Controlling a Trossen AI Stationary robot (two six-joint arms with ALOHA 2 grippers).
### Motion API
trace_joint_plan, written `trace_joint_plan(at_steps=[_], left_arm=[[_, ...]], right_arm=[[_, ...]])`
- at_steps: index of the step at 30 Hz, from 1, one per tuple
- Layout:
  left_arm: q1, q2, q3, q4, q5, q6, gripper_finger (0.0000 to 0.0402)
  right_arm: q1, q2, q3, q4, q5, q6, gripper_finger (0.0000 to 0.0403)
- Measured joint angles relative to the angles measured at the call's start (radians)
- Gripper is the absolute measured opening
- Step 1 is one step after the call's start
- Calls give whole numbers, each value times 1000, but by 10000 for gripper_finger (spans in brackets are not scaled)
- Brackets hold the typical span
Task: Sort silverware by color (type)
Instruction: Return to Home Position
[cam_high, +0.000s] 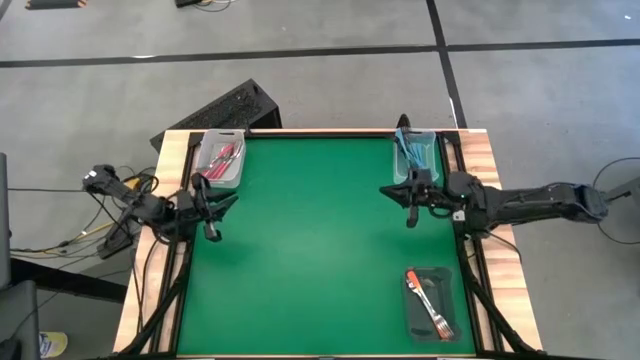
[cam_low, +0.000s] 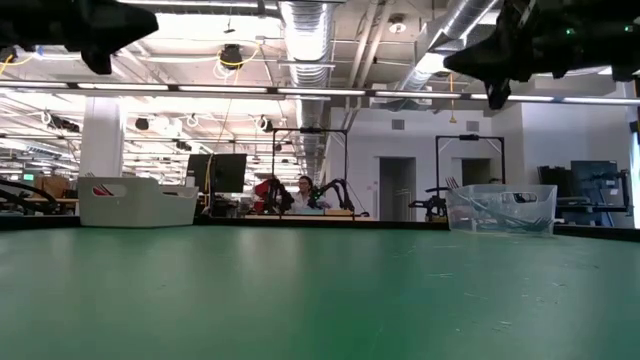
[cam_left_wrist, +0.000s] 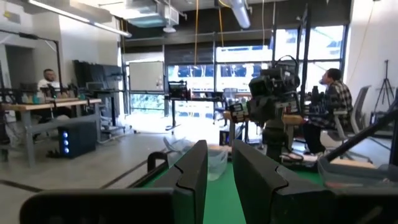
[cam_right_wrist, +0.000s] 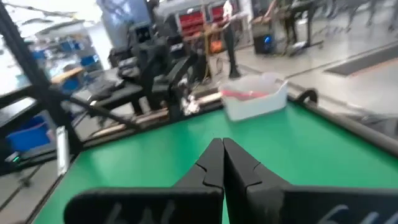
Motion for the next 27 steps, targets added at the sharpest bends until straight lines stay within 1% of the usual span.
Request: trace_joint_plan(at_steps=[2, 4, 6, 9, 12, 14, 15, 18, 21, 24, 27], left_arm=[[0, -60, 0, -82, 0, -14, 64], [0, -124, 0, -173, 0, -52, 64], [0, -185, 0, -244, 0, -89, 64], [-2, -193, 5, -279, -11, -109, 64], [-4, -188, 14, -287, -5, -113, 64], [-4, -194, 14, -307, -2, -135, 64], [-4, -193, 14, -312, 1, -147, 64], [-4, -192, 9, -351, 3, -183, 64], [-4, -192, -22, -329, 4, -191, 64], [-2, -192, -46, -276, 0, -164, 64], [0, -192, -42, -271, -1, -159, 64]], right_arm=[[-34, -5, -1, -11, -68, 12, 15], [-47, -32, 0, -26, -110, 16, 16], [-43, -86, 0, -65, -113, 16, 16], [-23, -181, 1, -162, -111, 16, 17], [14, -285, 1, -284, -67, 20, 17], [52, -349, 0, -362, -8, 19, 17], [75, -375, -6, -375, 24, 16, 17], [136, -451, -62, -356, 88, -2, 17], [172, -532, -130, -330, 106, -27, 17], [172, -612, -185, -341, 182, -24, 17], [156, -680, -214, -340, 177, -21, 17]])
